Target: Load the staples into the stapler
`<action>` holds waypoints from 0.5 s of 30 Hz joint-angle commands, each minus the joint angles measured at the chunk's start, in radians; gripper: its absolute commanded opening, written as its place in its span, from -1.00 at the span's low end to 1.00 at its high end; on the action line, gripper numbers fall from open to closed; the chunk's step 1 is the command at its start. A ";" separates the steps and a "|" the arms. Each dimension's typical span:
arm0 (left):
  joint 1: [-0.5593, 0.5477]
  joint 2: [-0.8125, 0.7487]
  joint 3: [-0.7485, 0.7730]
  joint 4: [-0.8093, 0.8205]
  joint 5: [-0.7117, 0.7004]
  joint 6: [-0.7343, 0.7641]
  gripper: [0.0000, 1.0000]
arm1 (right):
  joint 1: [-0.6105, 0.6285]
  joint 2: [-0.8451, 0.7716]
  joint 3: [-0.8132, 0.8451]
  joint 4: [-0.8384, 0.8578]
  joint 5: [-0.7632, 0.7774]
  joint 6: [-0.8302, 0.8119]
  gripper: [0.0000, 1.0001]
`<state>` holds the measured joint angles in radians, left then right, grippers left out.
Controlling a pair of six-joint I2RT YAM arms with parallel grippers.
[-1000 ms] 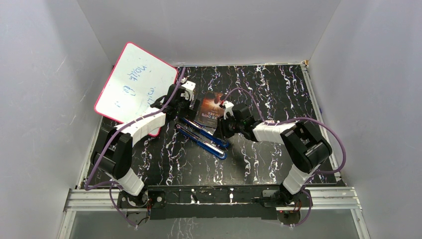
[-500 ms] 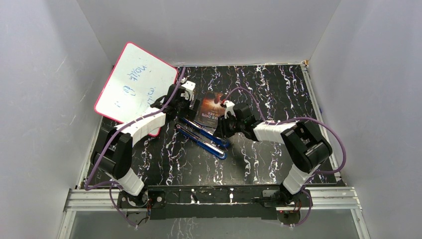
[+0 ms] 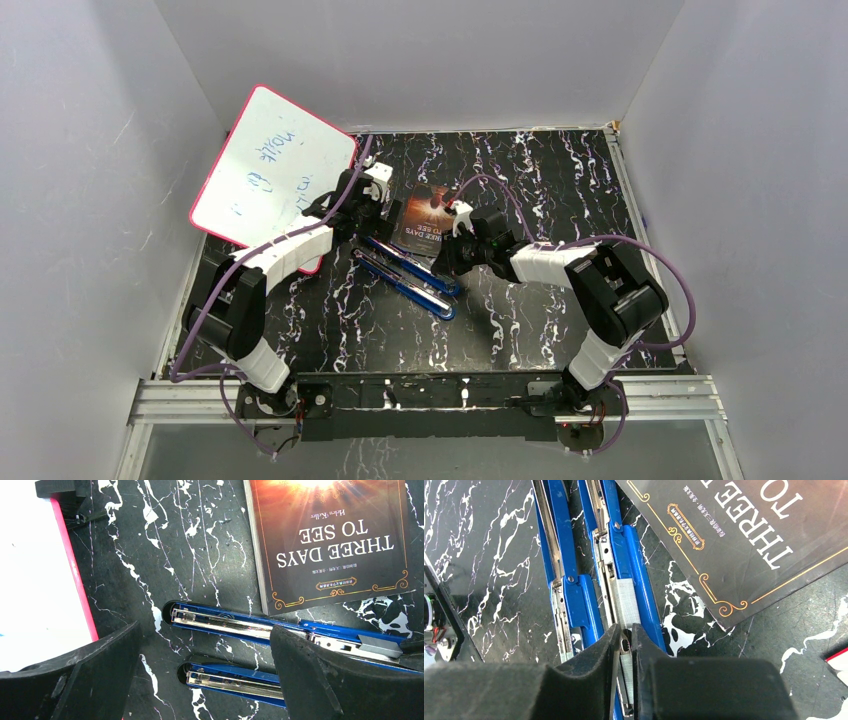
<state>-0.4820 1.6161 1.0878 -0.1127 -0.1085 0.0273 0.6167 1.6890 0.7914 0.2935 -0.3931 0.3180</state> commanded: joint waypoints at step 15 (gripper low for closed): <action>-0.007 -0.018 -0.001 -0.002 -0.012 0.014 0.95 | -0.006 -0.089 0.013 0.048 0.018 -0.028 -0.72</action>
<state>-0.4820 1.6161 1.0874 -0.1127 -0.1097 0.0307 0.6155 1.6676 0.7914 0.2935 -0.3870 0.3103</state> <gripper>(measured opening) 0.974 0.145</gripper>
